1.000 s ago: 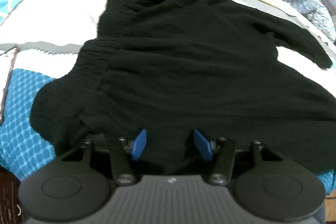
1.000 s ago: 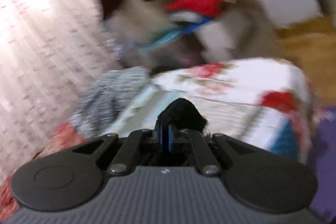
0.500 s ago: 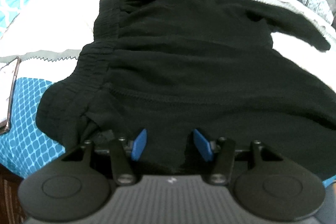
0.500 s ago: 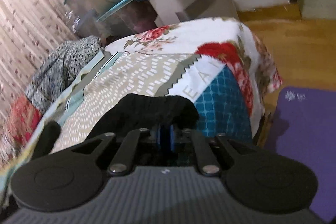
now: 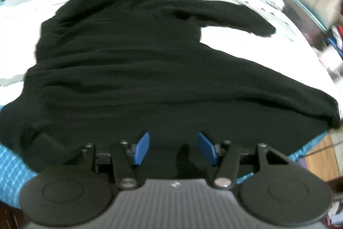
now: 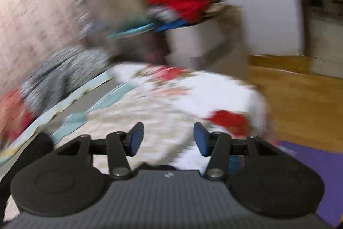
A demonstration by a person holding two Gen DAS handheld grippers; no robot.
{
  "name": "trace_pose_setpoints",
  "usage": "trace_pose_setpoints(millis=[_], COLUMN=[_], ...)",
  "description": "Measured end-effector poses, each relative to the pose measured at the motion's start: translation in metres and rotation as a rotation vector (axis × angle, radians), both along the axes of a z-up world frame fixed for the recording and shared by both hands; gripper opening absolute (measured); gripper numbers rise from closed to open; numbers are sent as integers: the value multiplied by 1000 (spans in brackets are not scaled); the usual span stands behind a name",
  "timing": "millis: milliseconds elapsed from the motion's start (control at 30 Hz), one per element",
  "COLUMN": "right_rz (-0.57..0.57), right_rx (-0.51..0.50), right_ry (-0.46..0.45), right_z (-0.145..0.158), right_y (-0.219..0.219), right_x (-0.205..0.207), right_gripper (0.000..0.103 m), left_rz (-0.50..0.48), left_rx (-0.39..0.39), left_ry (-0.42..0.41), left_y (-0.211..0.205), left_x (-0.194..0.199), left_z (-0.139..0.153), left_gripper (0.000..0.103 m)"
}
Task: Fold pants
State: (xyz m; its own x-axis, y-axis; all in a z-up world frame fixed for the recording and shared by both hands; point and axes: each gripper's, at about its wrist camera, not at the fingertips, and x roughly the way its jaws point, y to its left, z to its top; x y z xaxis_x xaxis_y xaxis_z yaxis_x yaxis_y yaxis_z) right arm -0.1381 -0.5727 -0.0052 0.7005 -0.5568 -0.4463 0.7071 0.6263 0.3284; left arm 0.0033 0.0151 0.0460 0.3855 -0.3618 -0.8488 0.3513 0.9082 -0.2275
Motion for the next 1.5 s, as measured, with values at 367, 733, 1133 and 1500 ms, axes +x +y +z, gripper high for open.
trace_pose_setpoints(millis=[367,733,1133,1500], right_rz=[220,17,221,351], right_rx=[21,-14,99,563], right_ry=[190,220,-111,-61], right_z=[-23,-56,32,-52], right_y=[-10,-31,-4,46], right_x=[52,112,122,317], right_gripper=[25,65,62,57], left_rz=[-33,-43,272,493], left_rx=[57,106,114,104], left_ry=[72,82,-224,-62], left_y=[-17,-25,96,111], left_x=[2,7,124,244], left_z=[-21,-33,50,-38], left_gripper=[52,53,68,64])
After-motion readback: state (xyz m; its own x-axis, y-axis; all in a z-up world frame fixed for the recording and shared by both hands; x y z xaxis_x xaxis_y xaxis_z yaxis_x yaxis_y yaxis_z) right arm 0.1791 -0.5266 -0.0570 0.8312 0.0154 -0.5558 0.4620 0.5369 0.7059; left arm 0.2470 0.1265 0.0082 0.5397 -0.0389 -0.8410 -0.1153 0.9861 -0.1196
